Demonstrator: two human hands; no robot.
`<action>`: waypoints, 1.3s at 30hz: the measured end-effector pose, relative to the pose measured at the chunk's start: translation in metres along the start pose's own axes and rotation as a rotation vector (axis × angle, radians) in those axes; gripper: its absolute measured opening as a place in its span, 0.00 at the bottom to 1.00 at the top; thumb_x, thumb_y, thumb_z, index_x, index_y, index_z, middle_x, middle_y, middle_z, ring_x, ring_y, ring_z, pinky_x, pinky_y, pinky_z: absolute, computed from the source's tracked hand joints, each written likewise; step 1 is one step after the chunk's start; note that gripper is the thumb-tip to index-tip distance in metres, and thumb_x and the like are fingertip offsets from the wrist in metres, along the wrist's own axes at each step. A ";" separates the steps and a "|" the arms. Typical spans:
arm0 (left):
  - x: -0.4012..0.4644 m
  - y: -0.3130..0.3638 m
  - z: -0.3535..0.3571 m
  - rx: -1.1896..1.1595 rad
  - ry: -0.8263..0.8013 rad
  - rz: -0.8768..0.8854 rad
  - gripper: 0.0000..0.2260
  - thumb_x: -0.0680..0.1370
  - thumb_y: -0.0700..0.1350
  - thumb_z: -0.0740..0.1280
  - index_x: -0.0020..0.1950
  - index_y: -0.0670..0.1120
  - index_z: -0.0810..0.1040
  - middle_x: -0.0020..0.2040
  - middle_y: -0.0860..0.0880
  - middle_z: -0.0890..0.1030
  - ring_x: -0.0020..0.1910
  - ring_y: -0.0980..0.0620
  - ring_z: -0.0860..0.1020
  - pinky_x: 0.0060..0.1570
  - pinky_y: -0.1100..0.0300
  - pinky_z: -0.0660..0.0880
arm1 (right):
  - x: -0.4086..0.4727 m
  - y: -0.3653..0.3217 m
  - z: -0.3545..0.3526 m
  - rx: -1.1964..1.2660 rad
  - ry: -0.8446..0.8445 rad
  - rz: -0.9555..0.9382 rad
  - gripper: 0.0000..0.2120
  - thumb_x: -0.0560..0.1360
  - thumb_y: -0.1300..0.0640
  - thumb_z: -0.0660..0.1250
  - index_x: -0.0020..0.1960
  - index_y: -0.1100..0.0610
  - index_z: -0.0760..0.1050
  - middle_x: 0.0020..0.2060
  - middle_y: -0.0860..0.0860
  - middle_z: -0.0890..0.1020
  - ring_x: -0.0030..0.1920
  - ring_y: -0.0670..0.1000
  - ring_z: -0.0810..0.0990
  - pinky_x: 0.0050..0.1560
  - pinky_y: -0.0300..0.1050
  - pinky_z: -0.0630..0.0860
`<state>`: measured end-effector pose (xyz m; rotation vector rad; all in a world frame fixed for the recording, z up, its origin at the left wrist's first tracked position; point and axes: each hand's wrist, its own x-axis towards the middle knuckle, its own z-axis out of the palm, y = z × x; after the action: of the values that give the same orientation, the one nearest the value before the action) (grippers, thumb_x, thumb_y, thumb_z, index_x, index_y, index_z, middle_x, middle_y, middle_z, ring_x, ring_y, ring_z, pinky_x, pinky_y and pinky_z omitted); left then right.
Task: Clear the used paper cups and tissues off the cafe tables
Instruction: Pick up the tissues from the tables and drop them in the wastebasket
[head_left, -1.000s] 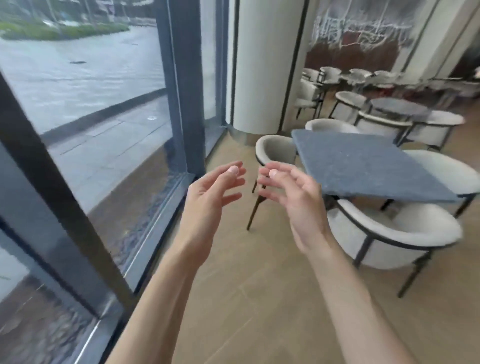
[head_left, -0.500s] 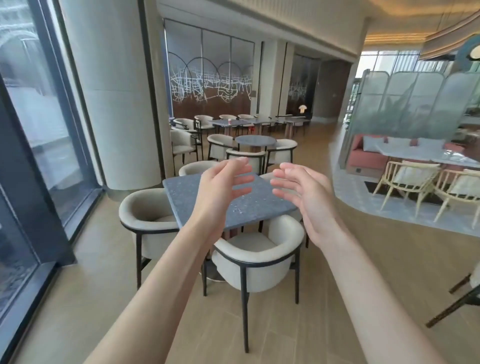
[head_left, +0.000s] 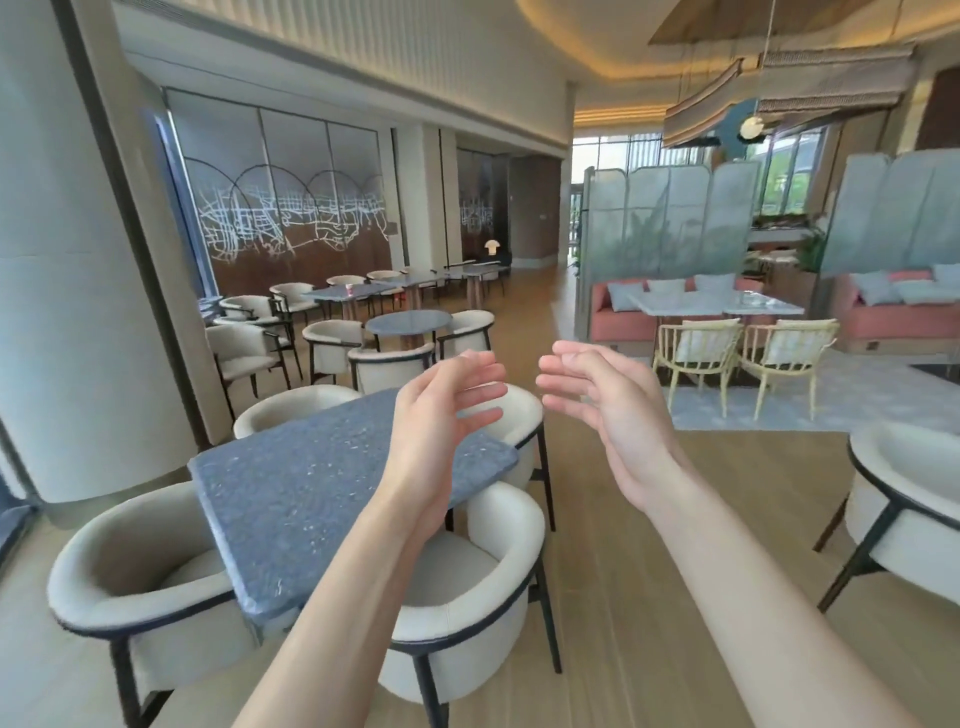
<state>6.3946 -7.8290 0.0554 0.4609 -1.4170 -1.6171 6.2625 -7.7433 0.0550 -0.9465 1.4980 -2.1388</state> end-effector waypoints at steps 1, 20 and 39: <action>0.017 -0.005 0.002 -0.004 -0.019 -0.001 0.12 0.82 0.45 0.63 0.56 0.42 0.84 0.53 0.44 0.87 0.56 0.45 0.84 0.59 0.49 0.81 | 0.015 0.002 -0.001 -0.007 0.016 -0.009 0.08 0.81 0.61 0.63 0.55 0.57 0.80 0.51 0.57 0.86 0.54 0.54 0.85 0.58 0.51 0.82; 0.286 -0.112 0.094 0.050 0.202 0.030 0.11 0.82 0.43 0.62 0.53 0.42 0.84 0.51 0.42 0.87 0.53 0.46 0.85 0.60 0.45 0.80 | 0.303 0.090 -0.038 0.138 -0.125 0.058 0.07 0.81 0.59 0.63 0.51 0.56 0.80 0.51 0.57 0.86 0.53 0.54 0.86 0.57 0.50 0.82; 0.560 -0.269 0.271 0.165 0.298 0.038 0.11 0.81 0.42 0.63 0.54 0.43 0.85 0.50 0.46 0.87 0.53 0.48 0.85 0.56 0.48 0.81 | 0.630 0.199 -0.185 0.137 -0.250 0.135 0.08 0.80 0.61 0.64 0.55 0.55 0.80 0.49 0.54 0.87 0.51 0.49 0.86 0.55 0.47 0.83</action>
<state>5.7948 -8.1436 0.0360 0.7351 -1.3271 -1.3424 5.6699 -8.0876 0.0308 -0.9923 1.2423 -1.9197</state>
